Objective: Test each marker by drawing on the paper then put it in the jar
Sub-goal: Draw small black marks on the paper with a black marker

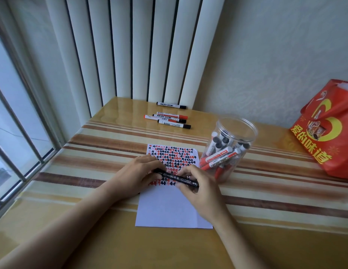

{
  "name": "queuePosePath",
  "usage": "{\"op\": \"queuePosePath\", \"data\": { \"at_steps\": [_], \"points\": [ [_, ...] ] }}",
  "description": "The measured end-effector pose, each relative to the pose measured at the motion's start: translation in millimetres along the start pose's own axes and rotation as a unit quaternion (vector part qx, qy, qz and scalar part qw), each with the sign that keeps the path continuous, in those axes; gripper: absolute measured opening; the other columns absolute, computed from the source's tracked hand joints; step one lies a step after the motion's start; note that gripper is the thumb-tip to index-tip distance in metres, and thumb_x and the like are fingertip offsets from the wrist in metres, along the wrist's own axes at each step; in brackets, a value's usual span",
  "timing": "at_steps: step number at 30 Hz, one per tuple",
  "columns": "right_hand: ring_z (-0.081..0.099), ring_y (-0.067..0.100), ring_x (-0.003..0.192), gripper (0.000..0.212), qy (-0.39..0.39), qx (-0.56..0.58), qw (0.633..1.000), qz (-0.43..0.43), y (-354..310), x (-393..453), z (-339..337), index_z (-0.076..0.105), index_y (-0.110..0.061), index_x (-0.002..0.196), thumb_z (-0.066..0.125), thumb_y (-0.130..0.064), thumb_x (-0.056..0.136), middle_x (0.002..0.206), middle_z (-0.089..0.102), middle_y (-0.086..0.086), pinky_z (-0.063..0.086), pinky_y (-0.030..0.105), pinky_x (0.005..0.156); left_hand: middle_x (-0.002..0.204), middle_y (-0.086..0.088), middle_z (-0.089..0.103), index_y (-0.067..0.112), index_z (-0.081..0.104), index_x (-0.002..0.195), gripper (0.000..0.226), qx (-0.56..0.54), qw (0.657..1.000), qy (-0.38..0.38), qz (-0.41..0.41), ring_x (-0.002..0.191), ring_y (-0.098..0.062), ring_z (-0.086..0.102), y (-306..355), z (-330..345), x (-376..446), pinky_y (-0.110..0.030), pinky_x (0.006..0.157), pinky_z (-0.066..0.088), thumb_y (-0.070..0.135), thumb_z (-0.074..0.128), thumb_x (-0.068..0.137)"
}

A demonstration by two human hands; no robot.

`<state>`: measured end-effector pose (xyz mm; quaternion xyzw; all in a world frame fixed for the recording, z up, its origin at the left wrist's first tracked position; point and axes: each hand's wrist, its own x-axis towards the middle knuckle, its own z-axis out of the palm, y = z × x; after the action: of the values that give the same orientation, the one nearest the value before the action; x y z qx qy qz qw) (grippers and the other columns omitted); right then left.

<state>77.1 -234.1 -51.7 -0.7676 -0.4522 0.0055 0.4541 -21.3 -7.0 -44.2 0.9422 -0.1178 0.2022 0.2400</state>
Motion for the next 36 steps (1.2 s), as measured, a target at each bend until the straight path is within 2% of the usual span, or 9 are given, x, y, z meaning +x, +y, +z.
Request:
{"op": "queuePosePath", "data": {
  "at_steps": [7,9,13,15,22,25,29,33,36],
  "points": [
    [0.071,0.011,0.085,0.013,0.03,0.01,0.999,0.018,1,5,10,0.07,-0.018,0.096,0.081,-0.021,0.089,0.09,0.073,-0.013,0.057,0.032,0.071,0.096,0.001,0.069,0.011,0.073,0.106,0.018,-0.018,0.999,0.034,-0.023,0.089,-0.013,0.061,2,-6,-2,-0.025,0.077,0.047,0.009,0.074,0.088],
    [0.071,0.009,0.075,0.013,0.033,0.022,0.999,0.034,-1,6,11,0.07,-0.018,0.091,0.08,-0.026,0.09,0.083,0.074,-0.013,0.055,0.027,0.065,0.096,0.002,0.069,0.012,0.073,0.105,0.02,-0.021,0.998,0.043,-0.03,0.089,-0.012,0.062,3,-7,-3,-0.025,0.077,0.048,0.006,0.074,0.086],
    [0.058,0.012,0.046,0.016,0.025,0.042,0.997,0.056,-6,6,15,0.066,-0.022,0.083,0.073,-0.031,0.094,0.063,0.066,-0.009,0.049,0.033,0.049,0.095,0.001,0.07,0.011,0.072,0.104,0.021,-0.025,0.998,0.052,-0.034,0.087,-0.017,0.064,4,-8,-3,-0.032,0.075,0.05,0.002,0.071,0.085],
    [0.056,0.012,0.038,0.019,0.02,0.055,0.996,0.067,-10,6,16,0.064,-0.023,0.08,0.07,-0.03,0.097,0.061,0.065,-0.003,0.044,0.026,0.042,0.095,0.001,0.07,0.012,0.072,0.104,0.022,-0.029,0.997,0.052,-0.04,0.087,-0.015,0.064,4,-8,-3,-0.031,0.075,0.05,0.002,0.07,0.085],
    [0.058,0.017,0.037,0.024,0.004,0.094,0.99,0.109,-19,8,8,0.063,-0.026,0.078,0.068,-0.032,0.101,0.062,0.066,-0.001,0.044,0.028,0.035,0.094,0.003,0.069,0.012,0.071,0.105,0.016,-0.04,0.997,0.053,-0.039,0.086,-0.013,0.063,4,-5,-4,-0.034,0.075,0.051,0.006,0.067,0.09],
    [0.065,0.016,0.049,0.008,0.052,0.122,0.988,0.074,-27,12,3,0.062,-0.021,0.094,0.066,-0.02,0.1,0.072,0.064,-0.006,0.048,0.025,0.048,0.095,0.005,0.069,0.014,0.071,0.105,0.013,-0.05,0.996,0.065,-0.044,0.089,-0.014,0.064,2,-4,-2,-0.039,0.077,0.051,0.014,0.066,0.094],
    [0.074,0.025,0.069,0.005,0.106,0.225,0.968,0.023,-39,15,-10,0.058,-0.01,0.103,0.06,-0.006,0.1,0.086,0.068,0.006,0.058,0.032,0.062,0.109,0.009,0.071,0.023,0.068,0.12,0.029,-0.025,0.997,0.057,-0.039,0.103,-0.01,0.064,-1,0,-2,-0.033,0.088,0.049,0.039,0.056,0.1],
    [0.078,0.019,0.077,0.016,0.224,0.103,0.968,-0.05,-54,20,-37,0.06,-0.025,0.117,0.065,-0.019,0.103,0.096,0.075,-0.001,0.063,0.046,0.058,0.152,0.01,0.046,0.034,0.046,0.148,0.05,0.06,0.987,0.046,-0.139,0.147,-0.008,0.032,-13,12,-3,-0.039,0.118,0.025,0.054,0.034,0.103],
    [0.077,0.015,0.084,0.027,0.357,-0.039,0.924,-0.129,-65,32,-71,0.058,-0.02,0.132,0.062,-0.016,0.106,0.11,0.076,0.0,0.062,0.037,0.065,0.161,0.011,0.029,0.041,0.037,0.151,0.049,0.122,0.973,-0.009,-0.195,0.153,-0.007,0.011,-20,22,-3,-0.039,0.123,0.009,0.052,0.033,0.104]
  ]
}}
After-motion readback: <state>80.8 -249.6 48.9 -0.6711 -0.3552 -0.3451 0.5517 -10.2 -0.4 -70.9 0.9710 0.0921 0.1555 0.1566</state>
